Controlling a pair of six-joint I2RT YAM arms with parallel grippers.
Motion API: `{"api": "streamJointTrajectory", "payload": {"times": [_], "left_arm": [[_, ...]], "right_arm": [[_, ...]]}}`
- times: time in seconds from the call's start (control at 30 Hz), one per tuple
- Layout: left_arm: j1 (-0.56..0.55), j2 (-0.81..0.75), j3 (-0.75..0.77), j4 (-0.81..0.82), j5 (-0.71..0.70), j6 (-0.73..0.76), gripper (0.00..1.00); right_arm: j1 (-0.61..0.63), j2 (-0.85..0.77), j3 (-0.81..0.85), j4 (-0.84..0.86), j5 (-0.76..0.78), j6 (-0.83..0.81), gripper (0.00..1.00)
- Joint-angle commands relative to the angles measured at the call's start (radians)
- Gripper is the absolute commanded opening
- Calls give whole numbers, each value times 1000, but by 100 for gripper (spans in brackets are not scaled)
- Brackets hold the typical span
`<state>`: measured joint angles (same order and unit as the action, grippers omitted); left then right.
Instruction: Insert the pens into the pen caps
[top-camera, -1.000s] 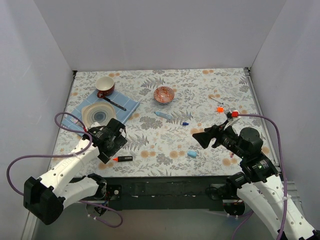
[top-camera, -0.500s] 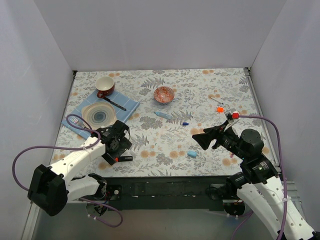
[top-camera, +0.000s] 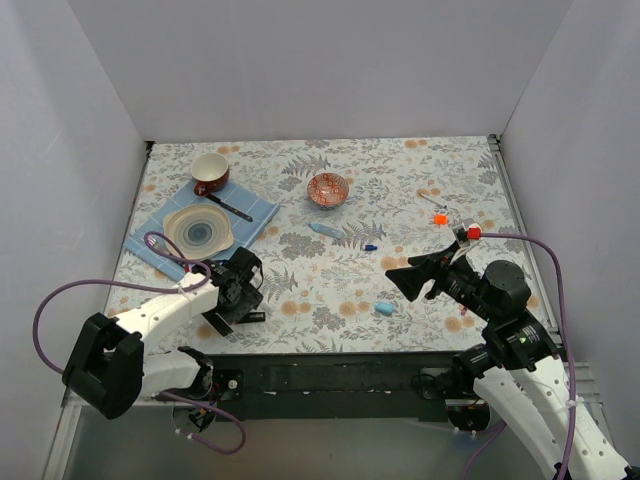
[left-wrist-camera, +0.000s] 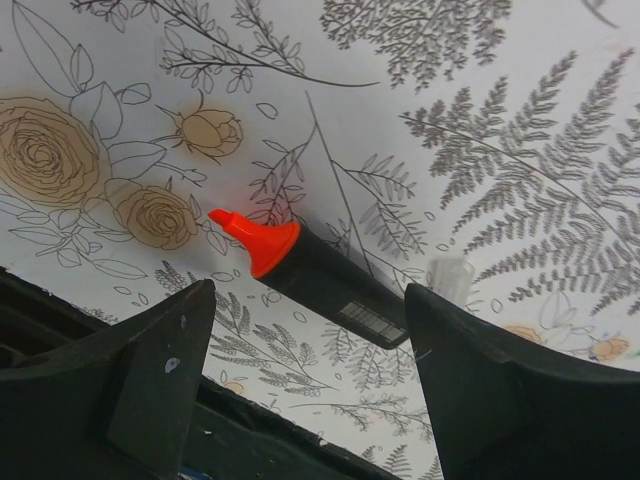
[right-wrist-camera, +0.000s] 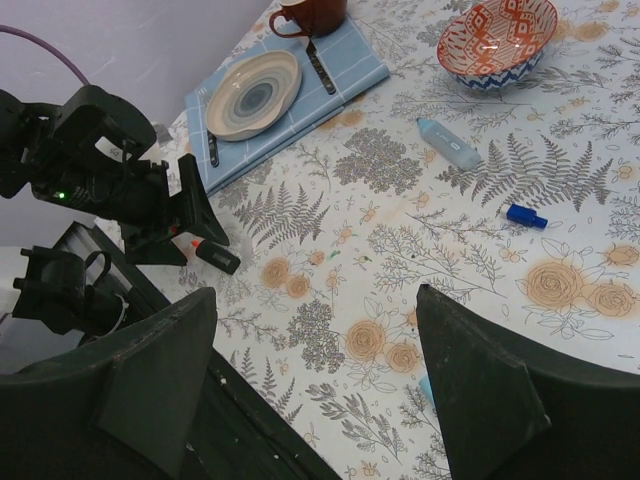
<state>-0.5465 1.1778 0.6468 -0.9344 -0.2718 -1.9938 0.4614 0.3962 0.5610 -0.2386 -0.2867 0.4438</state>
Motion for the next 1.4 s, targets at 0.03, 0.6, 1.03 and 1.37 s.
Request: {"api": "streamJointTrajectory", "payload": {"times": [0.03, 0.6, 1.03, 1.37], "left_arm": [[3, 42, -22, 14, -1, -499, 75], [10, 52, -53, 100, -17, -431, 51], [11, 33, -1, 114, -43, -301, 0], [11, -70, 143, 52, -86, -139, 0]], "right_arm": [[5, -13, 20, 7, 9, -10, 86], [5, 0, 66, -36, 40, -4, 84], [5, 119, 14, -77, -64, 76, 79], [22, 259, -46, 91, -132, 174, 76]]}}
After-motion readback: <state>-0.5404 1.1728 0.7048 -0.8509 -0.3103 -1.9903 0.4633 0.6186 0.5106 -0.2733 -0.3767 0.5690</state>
